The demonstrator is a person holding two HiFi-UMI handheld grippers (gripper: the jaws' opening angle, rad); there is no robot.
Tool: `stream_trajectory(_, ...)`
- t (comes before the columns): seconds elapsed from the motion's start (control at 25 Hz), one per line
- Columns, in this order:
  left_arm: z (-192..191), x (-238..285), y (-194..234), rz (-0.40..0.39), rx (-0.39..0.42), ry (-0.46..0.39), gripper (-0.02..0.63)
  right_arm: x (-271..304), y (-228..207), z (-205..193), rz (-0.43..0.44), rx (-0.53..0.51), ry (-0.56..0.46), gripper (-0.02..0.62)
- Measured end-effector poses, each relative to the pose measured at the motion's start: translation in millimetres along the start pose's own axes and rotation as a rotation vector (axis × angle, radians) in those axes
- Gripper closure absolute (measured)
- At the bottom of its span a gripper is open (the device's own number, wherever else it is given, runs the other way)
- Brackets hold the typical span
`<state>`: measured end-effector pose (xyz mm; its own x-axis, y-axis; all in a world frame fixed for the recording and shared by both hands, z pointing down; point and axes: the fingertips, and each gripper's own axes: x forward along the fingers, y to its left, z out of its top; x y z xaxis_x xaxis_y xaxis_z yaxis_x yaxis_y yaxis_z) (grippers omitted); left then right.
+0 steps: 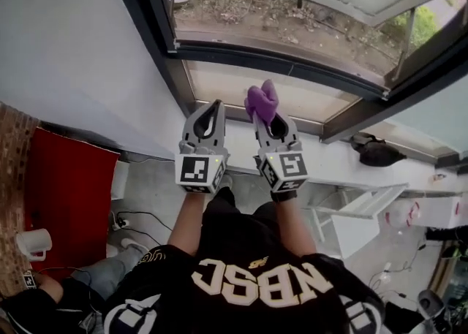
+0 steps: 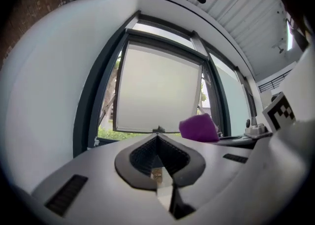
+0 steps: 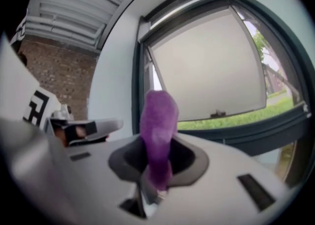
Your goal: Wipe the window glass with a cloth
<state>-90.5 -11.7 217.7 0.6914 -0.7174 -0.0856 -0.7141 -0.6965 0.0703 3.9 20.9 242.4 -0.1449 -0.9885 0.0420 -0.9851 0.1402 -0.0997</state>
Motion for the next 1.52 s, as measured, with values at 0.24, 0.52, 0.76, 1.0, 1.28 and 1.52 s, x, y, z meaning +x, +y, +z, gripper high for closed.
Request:
stream_trajectory(0.24,-38,22,73,0.049,-0.114,0.029,0.583,80,7,-48,0.122,-0.013,0.088,0.508)
stream_trajectory(0.52,-73,16,144,0.188,-0.101,0.06,0.583,183,50,-136,0.212,-0.078,0.206,0.508)
stream_trajectory(0.76,-92,5,183,0.274,-0.113,0.097,0.583,270,85,-212,0.241,-0.047,0.314,0.508)
stream_trajectory(1.0,-100,3,201,0.268,-0.099,0.105,0.583,337,84,-233,0.164,0.028,0.327,0.508)
stream_trajectory(1.28,-141,5,204,0.275,-0.105,0.185,0.583,367,69,-246,0.092,0.024,0.302,0.508)
stream_trajectory(1.52,-139,3,202,0.281,-0.148,0.156,0.583,377,64,-246,0.097,0.011,0.285,0.508)
